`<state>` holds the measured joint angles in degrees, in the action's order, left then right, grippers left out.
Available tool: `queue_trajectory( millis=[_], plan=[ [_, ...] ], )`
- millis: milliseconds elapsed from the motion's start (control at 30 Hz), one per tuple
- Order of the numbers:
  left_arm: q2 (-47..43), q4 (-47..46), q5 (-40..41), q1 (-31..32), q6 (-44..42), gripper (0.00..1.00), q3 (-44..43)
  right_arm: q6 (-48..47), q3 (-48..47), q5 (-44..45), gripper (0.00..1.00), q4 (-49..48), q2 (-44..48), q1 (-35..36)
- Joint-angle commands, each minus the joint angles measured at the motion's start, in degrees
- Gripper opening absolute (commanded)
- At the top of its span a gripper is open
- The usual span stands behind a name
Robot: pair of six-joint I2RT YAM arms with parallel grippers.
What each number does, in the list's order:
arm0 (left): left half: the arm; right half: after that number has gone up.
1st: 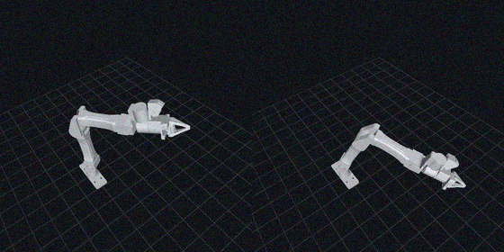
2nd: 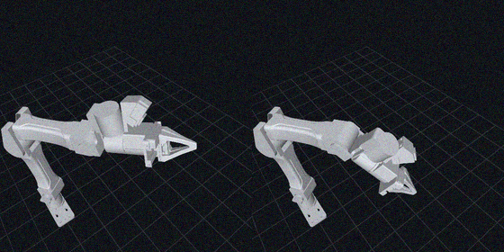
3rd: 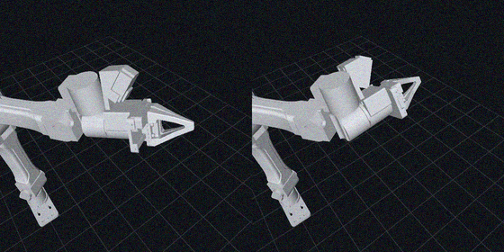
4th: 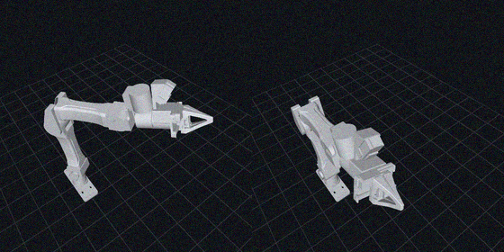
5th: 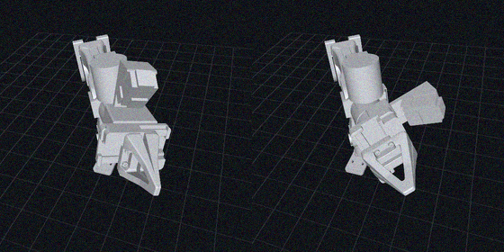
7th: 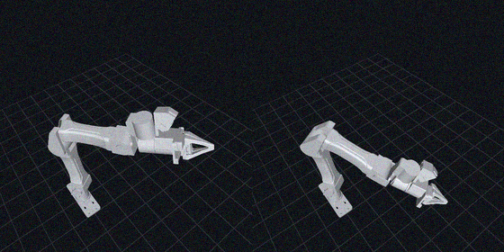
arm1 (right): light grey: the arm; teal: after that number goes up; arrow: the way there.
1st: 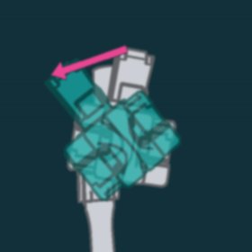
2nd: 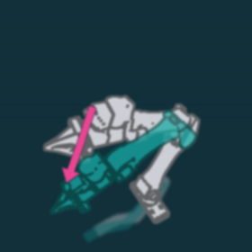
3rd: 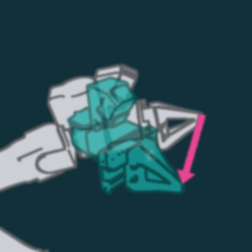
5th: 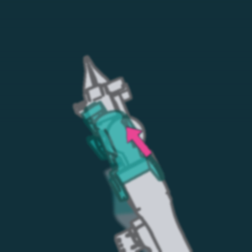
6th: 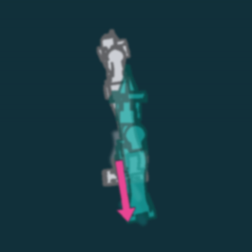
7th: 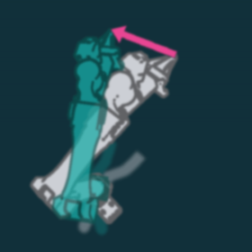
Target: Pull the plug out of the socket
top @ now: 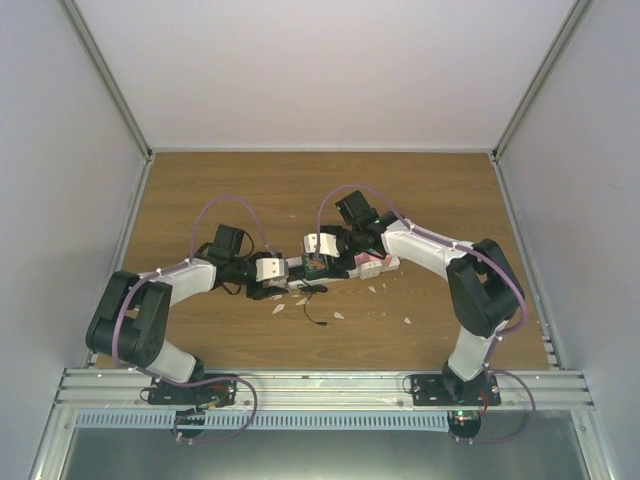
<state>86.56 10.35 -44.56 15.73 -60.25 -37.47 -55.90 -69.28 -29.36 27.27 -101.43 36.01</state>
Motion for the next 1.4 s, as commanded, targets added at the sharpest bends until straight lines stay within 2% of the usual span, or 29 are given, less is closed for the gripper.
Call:
queue_trajectory(
  millis=[0,200,733,1033,1233,1367],
  plan=[
    [-2.4,-3.9,-1.6,-0.6,0.7,0.61,2.2,-1.9,-2.8,0.7,0.89,-0.6,-3.5,0.6],
    [-2.0,-4.9,-1.3,-0.5,1.6,0.59,2.1,-2.3,-4.9,-0.2,0.82,1.3,-6.4,0.6],
    [0.4,-7.5,-1.3,1.5,3.6,0.48,1.7,-1.2,-0.9,2.6,0.38,2.4,-4.3,0.2],
    [2.4,-9.9,0.1,4.2,4.9,0.45,1.2,-1.6,3.9,3.3,0.27,3.0,-0.8,-2.4],
    [2.9,-11.9,1.9,6.0,6.4,0.34,0.9,-1.8,5.8,3.5,0.22,3.4,0.0,-4.3],
    [2.7,-12.2,2.4,6.1,7.6,0.24,0.9,-1.6,6.3,3.7,0.19,3.3,-0.3,-5.1]
  ],
)
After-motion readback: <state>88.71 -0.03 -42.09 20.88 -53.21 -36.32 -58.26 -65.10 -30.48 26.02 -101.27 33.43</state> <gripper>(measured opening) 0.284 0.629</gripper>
